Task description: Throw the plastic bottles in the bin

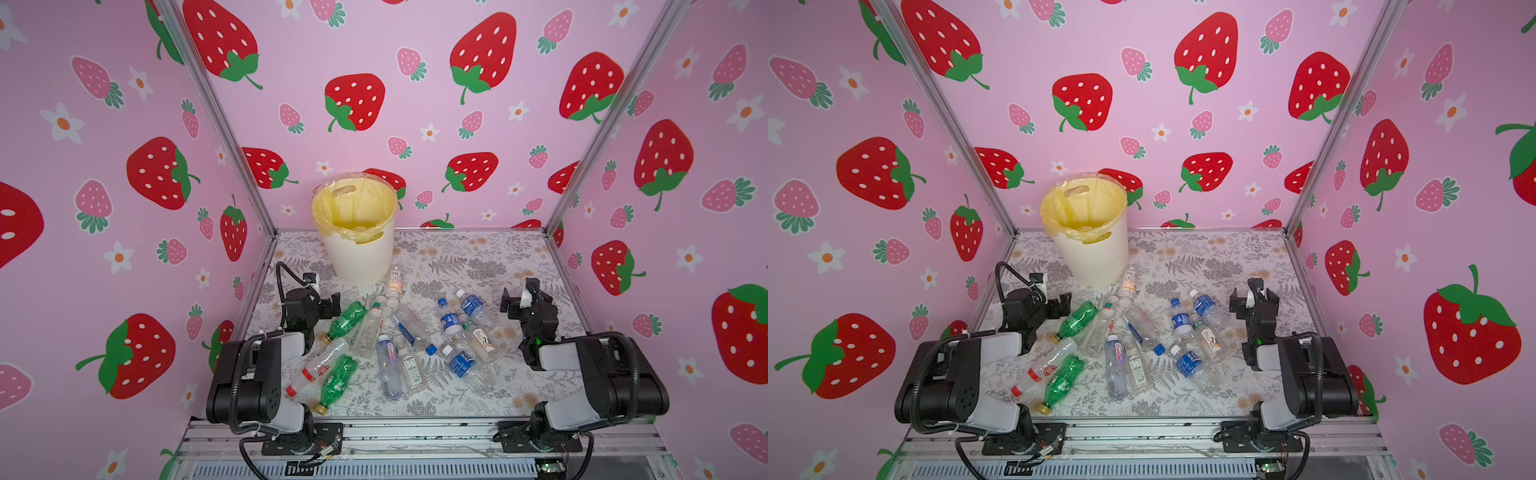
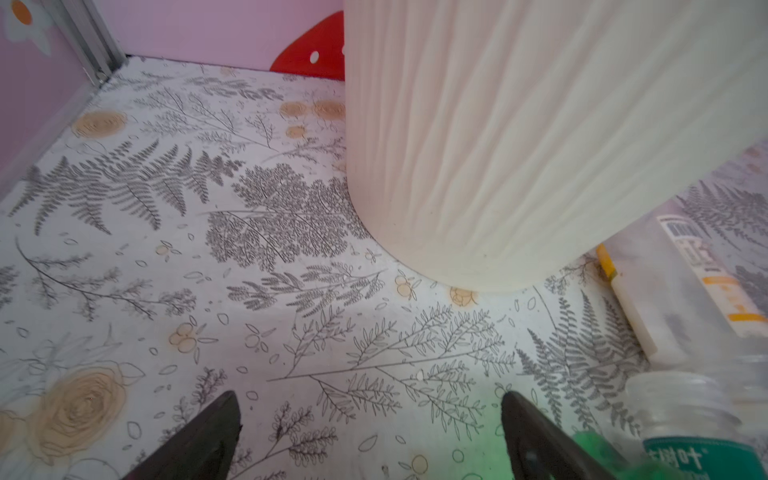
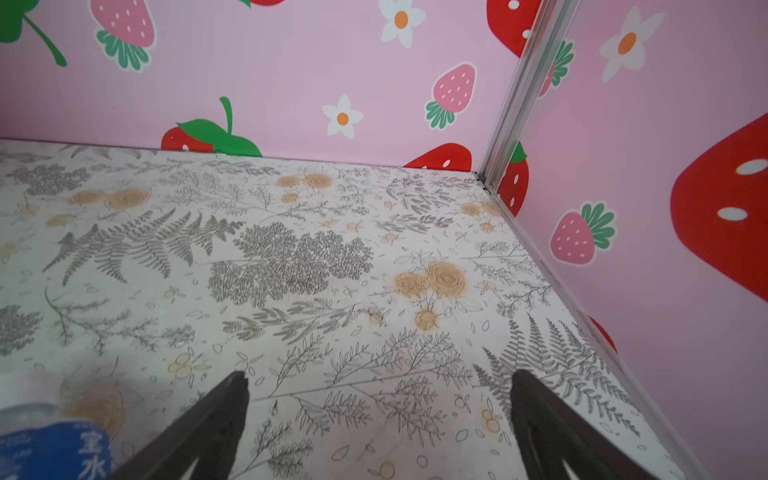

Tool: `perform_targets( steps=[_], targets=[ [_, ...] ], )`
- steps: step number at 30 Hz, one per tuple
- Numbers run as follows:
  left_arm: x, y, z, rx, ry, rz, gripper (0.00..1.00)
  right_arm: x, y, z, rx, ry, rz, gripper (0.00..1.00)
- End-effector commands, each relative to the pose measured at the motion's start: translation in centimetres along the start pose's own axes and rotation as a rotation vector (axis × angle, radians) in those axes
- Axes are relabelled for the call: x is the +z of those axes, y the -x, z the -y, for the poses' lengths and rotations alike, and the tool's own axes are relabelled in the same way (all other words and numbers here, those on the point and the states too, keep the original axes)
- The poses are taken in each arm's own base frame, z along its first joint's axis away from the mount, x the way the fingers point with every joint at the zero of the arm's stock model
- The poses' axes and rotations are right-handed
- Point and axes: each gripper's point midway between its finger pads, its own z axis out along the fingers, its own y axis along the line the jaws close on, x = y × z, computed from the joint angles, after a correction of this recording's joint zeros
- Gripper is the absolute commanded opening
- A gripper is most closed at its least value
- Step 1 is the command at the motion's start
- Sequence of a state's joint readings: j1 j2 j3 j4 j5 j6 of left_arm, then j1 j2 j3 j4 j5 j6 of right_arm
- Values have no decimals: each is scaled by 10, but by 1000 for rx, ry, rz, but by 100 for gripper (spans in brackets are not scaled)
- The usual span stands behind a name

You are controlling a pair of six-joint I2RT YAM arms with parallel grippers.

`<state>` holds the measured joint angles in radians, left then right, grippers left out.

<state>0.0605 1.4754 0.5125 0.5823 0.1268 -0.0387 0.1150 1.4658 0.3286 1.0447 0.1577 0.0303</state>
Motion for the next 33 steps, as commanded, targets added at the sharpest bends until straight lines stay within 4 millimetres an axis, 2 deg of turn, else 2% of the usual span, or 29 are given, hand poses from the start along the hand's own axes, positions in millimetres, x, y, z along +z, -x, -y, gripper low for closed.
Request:
perform_targets(
  steps=[1,4,6,9,11,15,19,23,27,29,33],
  targets=[
    [-4,23,-19,-26,136,-7,99,5,11,15,67,-82,-61,99],
    [-14,39,-30,-80,219,15,99,11,13,19,125,-109,-159,99],
    [-23,55,-34,-124,252,44,99,16,16,12,142,-80,-225,99],
    [-39,82,-42,-229,308,86,99,19,19,-12,150,39,-317,99],
    [-52,93,-49,-347,365,101,99,17,23,-28,145,97,-359,99],
    [-75,101,-47,-495,404,84,99,9,25,-62,98,210,-433,99],
    [-93,97,-31,-545,351,16,99,-2,15,-90,79,308,-535,99],
    [-115,91,-5,-565,223,-54,99,-19,4,-112,31,379,-589,99],
    [-134,97,28,-488,27,-81,99,-32,-16,-123,-1,432,-690,99],
    [-146,97,36,-459,-10,-110,99,-37,-24,-126,-15,451,-731,99],
    [-154,89,56,-412,-111,-183,99,-49,-35,-130,-27,473,-759,99]
  ],
)
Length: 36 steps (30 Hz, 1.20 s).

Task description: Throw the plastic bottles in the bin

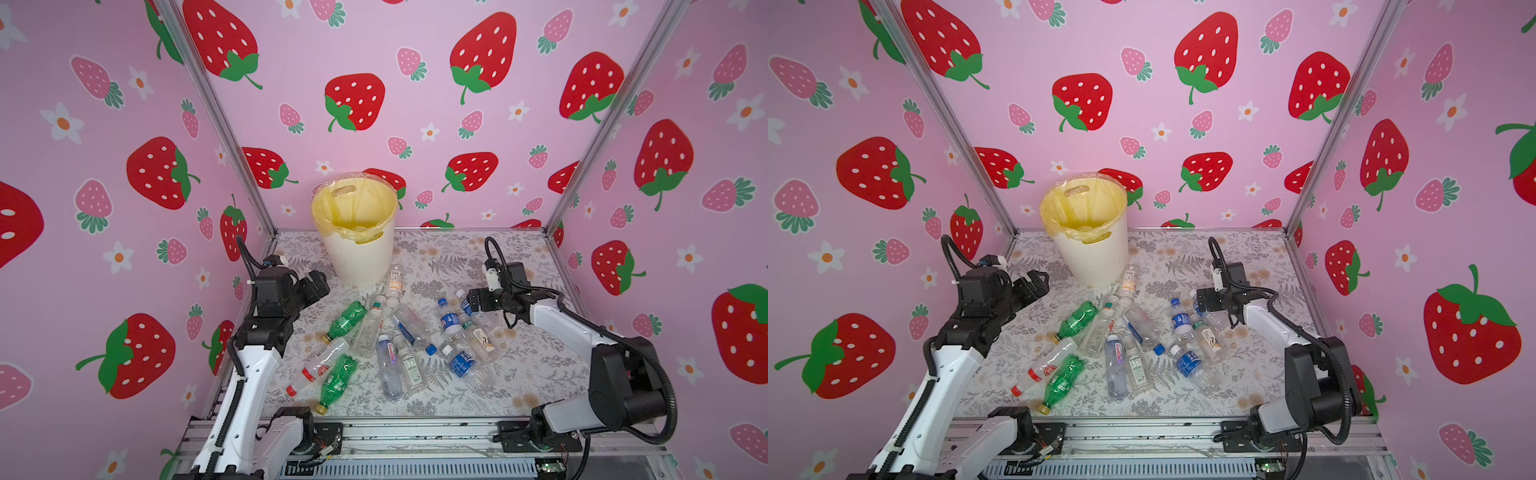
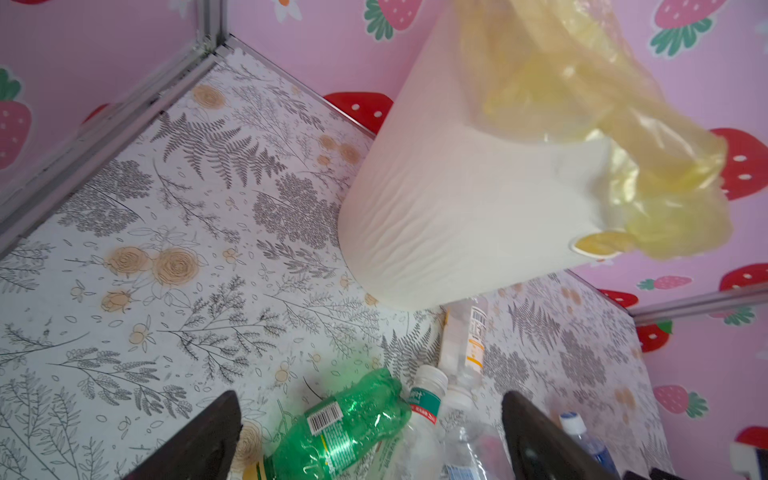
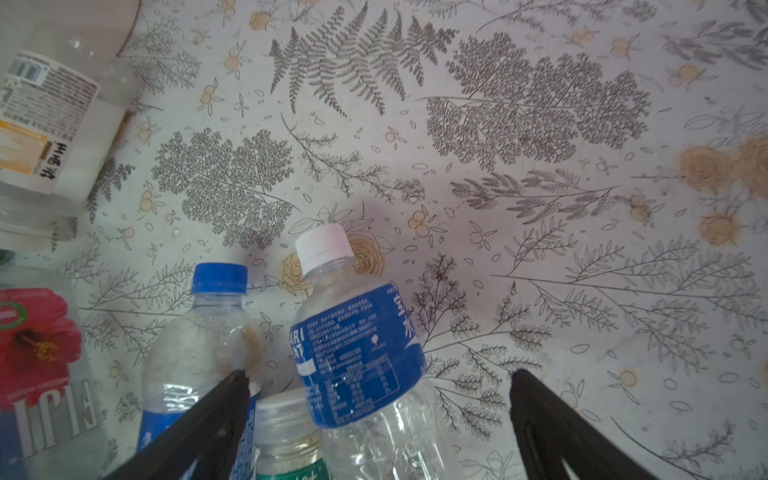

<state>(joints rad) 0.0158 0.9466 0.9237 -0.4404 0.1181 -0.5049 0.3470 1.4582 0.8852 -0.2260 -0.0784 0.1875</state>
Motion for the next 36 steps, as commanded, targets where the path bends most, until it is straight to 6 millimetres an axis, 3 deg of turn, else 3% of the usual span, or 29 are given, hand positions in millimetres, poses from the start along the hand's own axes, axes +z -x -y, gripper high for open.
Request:
perform_targets(
  steps=[1,4,10,19,30,36],
  targets=[
    [-8,-22,14,52,-79,-136,99,0,-22,-8,-22,31,-78,99],
    [-2,-31,11,85,-73,-180,99,1,-30,-11,-24,35,-96,99],
    [-2,-28,34,147,-178,-241,99,8,-46,-12,-30,12,-142,98],
    [-1,-34,23,164,-129,-252,99,17,-56,1,-29,-71,-179,98],
    [2,-37,17,119,-94,-270,99,33,-55,5,-35,-89,-200,80],
    [3,-36,12,105,-83,-270,99,40,-51,6,-45,-95,-200,64]
  ],
)
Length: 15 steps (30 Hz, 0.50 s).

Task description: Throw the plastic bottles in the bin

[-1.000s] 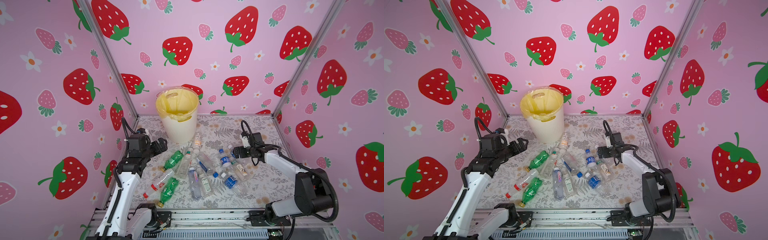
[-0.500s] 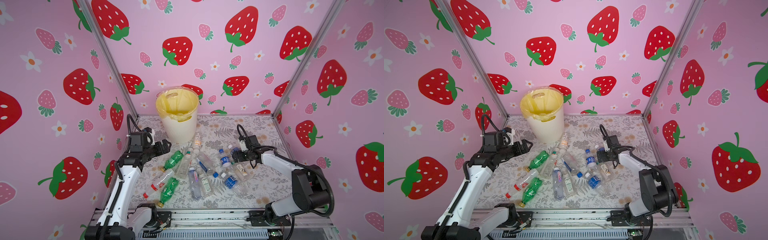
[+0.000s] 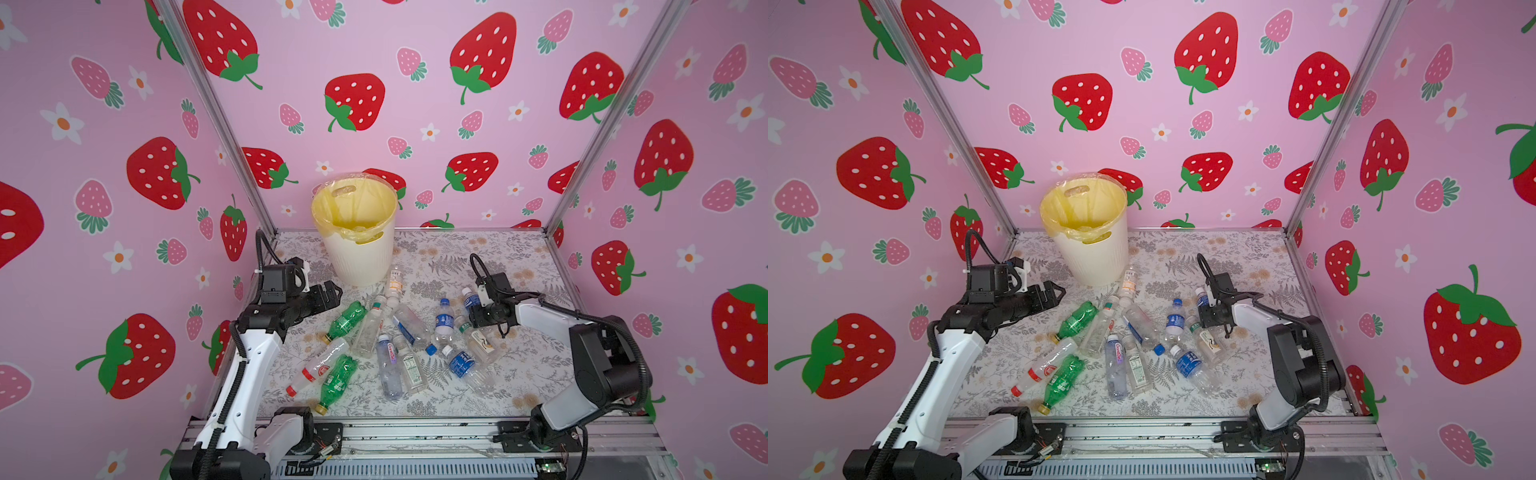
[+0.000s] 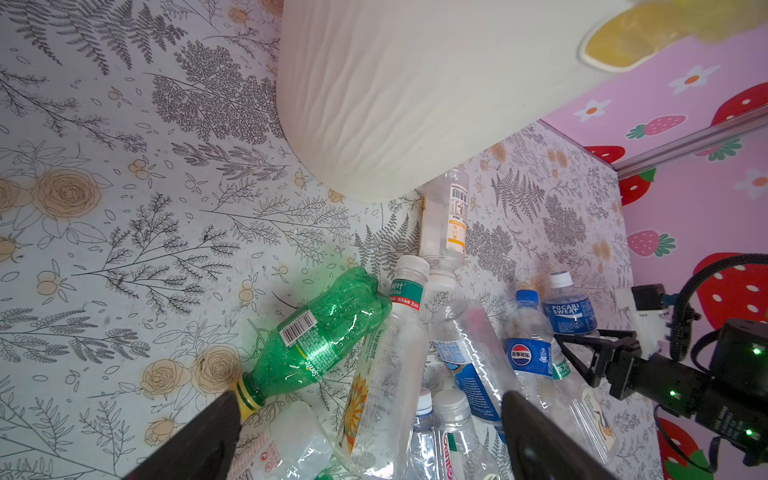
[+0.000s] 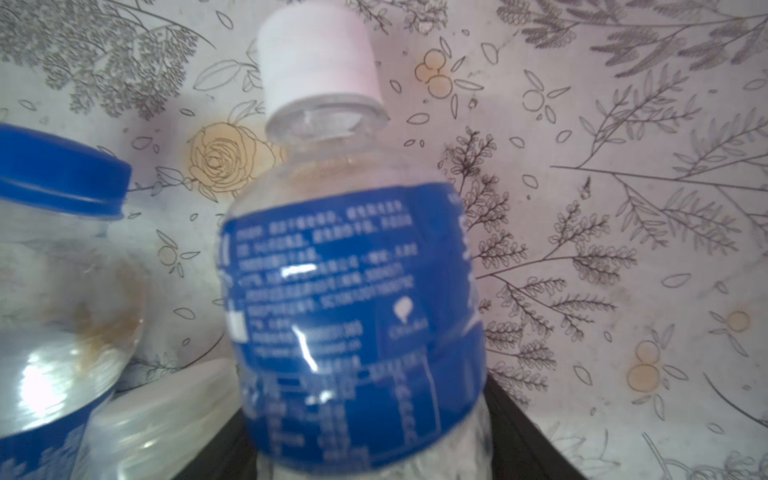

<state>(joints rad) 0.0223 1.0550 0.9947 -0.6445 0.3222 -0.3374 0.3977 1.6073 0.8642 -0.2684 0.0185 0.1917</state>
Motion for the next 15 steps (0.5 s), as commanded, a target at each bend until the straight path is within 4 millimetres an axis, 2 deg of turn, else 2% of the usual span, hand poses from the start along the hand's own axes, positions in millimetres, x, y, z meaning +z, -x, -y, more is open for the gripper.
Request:
perform_targets(
  steps=[1,5,8,11,15],
  targets=[
    [-7,10,1,-8,2,25,99,1,8,1,-11,-14,11,61],
    [-6,11,-2,-28,3,28,99,-6,19,2,-9,-22,48,55],
    [-4,11,-5,-42,2,27,99,-19,35,3,-6,-32,97,52],
    [-3,12,-8,-54,4,28,99,-43,63,1,1,-21,180,52],
    [-1,11,-9,-61,5,25,99,-87,102,-11,19,46,329,49]
  ],
)
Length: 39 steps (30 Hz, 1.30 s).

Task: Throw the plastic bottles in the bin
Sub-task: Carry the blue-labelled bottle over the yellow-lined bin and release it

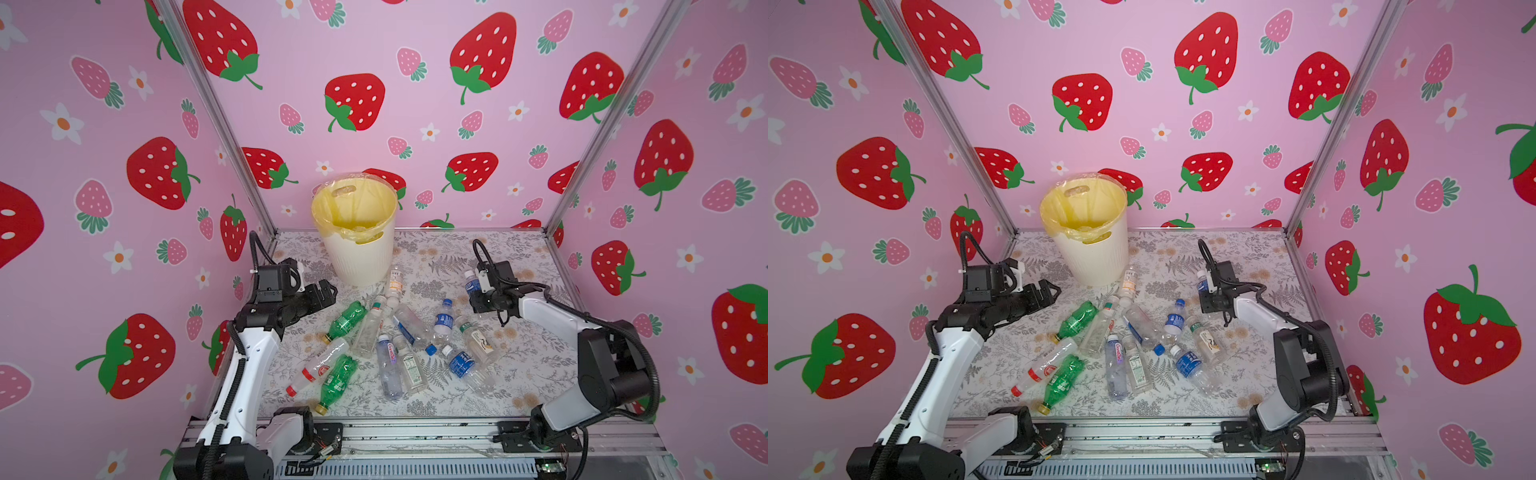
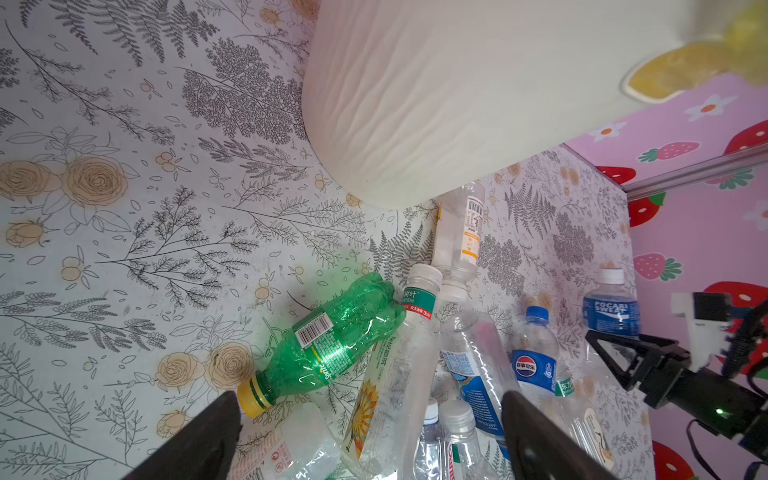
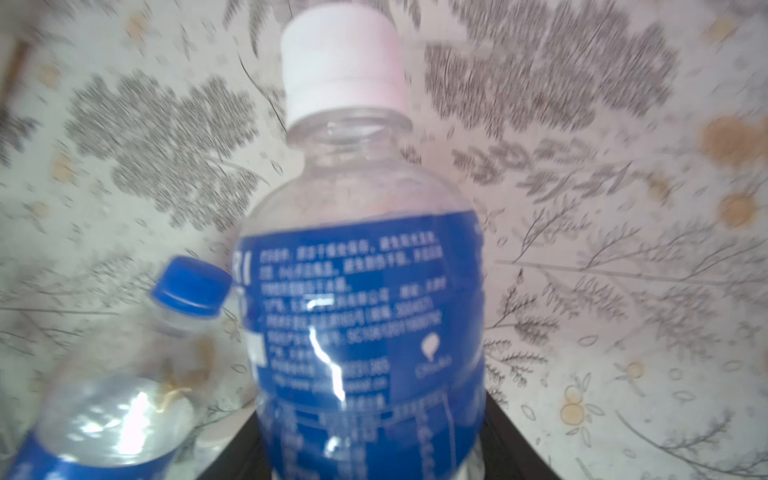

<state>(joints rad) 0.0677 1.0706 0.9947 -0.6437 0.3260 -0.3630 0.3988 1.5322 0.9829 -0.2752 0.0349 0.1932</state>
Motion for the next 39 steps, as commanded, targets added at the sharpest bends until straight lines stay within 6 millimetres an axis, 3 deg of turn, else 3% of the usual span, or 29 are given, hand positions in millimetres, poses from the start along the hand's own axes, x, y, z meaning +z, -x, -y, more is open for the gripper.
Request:
perform_targets(
  steps=[1,10,19,27,39],
  targets=[
    [-2,6,4,-3,-21,19,99,-44,55,-15,23,69,180,48],
    [0,7,1,-14,-10,20,99,-115,126,-84,-16,284,451,46],
    [2,5,0,-24,-9,13,99,-158,169,-139,-69,417,605,46],
    [4,4,-1,-29,-10,3,99,-182,201,-173,-88,497,685,46],
    [7,4,-2,-39,-15,-4,99,-197,240,-213,-98,586,754,46]
  ],
)
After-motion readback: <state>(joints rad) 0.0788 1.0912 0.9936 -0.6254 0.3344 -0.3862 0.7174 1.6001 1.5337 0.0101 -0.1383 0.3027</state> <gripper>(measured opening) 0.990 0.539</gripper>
